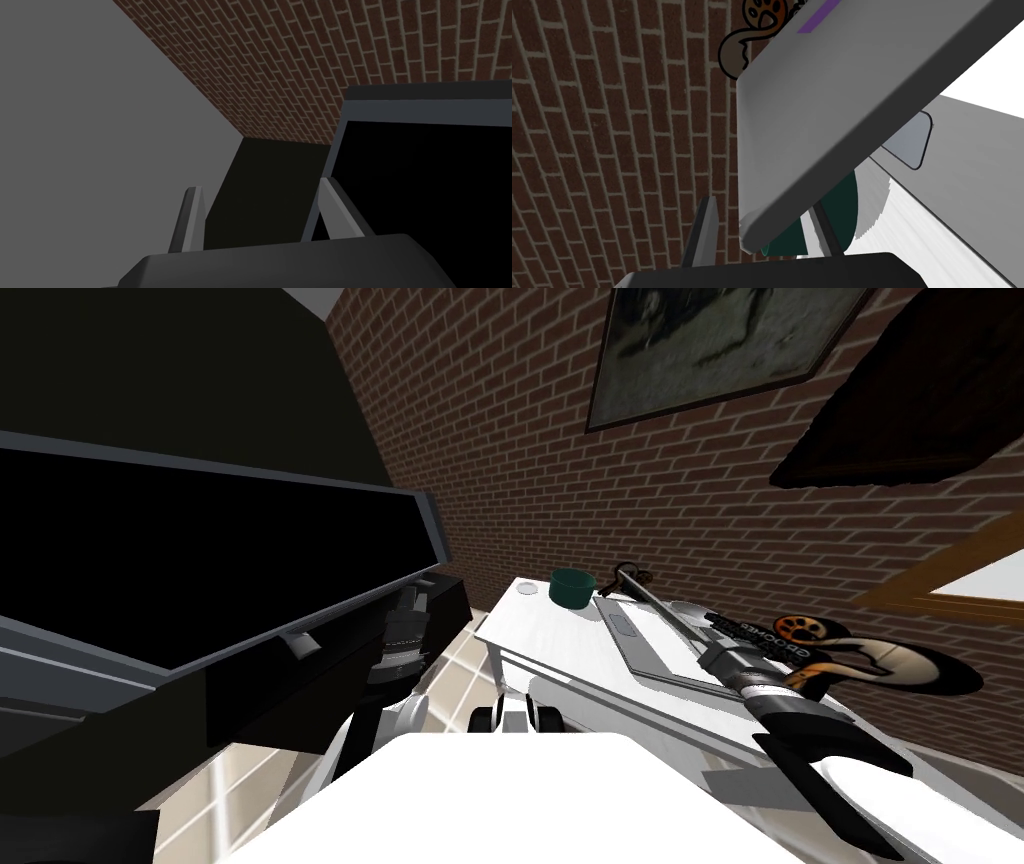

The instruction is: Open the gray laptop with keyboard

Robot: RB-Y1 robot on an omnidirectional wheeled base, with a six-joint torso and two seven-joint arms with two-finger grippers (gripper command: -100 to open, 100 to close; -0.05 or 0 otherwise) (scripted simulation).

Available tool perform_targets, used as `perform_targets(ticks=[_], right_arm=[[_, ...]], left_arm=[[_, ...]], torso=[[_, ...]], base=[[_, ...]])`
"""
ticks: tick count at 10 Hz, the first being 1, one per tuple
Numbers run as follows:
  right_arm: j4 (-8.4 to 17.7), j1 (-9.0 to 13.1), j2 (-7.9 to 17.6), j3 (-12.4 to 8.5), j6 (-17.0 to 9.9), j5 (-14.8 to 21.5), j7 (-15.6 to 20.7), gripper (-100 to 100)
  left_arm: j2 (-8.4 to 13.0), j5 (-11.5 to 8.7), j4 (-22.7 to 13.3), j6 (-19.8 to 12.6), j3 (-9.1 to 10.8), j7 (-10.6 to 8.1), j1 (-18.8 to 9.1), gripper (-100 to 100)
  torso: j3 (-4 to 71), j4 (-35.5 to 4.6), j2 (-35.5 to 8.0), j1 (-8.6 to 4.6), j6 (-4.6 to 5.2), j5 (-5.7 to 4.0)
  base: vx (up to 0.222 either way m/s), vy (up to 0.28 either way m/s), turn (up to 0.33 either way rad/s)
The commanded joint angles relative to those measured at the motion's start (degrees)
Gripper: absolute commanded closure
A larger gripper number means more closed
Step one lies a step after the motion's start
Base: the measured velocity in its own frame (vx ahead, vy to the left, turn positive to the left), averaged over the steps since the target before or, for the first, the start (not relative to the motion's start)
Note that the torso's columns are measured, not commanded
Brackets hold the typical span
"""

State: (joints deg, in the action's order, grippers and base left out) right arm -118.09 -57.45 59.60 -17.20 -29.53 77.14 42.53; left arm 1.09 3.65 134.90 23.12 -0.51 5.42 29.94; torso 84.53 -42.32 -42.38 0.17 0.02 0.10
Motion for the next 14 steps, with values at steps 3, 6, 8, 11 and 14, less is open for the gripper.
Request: perform_targets(ticks=[3, 6, 8, 11, 14], right_arm=[[3.6, 1.7, -2.4, 5.0, -3.7, 5.1, 4.7, 100], [8.5, 4.4, -5.4, 10.0, -7.1, 10.2, 9.2, 100], [5.6, 2.2, -2.7, 6.1, -4.9, 7.0, 7.9, -100], [3.2, -0.2, 0.1, 2.4, -3.2, 4.6, 7.5, -100], [2.5, -1.1, 1.1, 1.0, -2.4, 3.7, 7.3, -100]], left_arm=[[0.0, 0.0, 0.0, 0.0, 0.00, 0.00, 0.0, 0], [0.0, 0.0, 0.0, 0.0, 0.00, 0.00, 0.0, 0], [0.0, 0.0, 0.0, 0.0, 0.01, 0.00, 0.0, 0], [0.0, 0.0, 0.0, 0.0, 0.01, 0.00, 0.0, 0], [0.0, 0.0, 0.0, 0.0, 0.01, 0.00, 0.0, 0]], torso=[[0.0, 0.0, 0.0, -0.20, 0.00, -0.06], [0.1, 0.1, 0.2, -0.20, -0.09, -0.13], [0.2, 0.1, 0.2, -0.13, 0.05, -0.01], [0.0, 0.0, 0.0, -0.04, -0.01, 0.02], [0.0, 0.0, 0.0, -0.01, -0.03, 0.02]], base=[[0.005, 0.031, 0.068], [0.006, 0.047, 0.134], [0.029, 0.034, -0.118], [0.025, 0.026, -0.112], [0.022, 0.029, -0.080]])
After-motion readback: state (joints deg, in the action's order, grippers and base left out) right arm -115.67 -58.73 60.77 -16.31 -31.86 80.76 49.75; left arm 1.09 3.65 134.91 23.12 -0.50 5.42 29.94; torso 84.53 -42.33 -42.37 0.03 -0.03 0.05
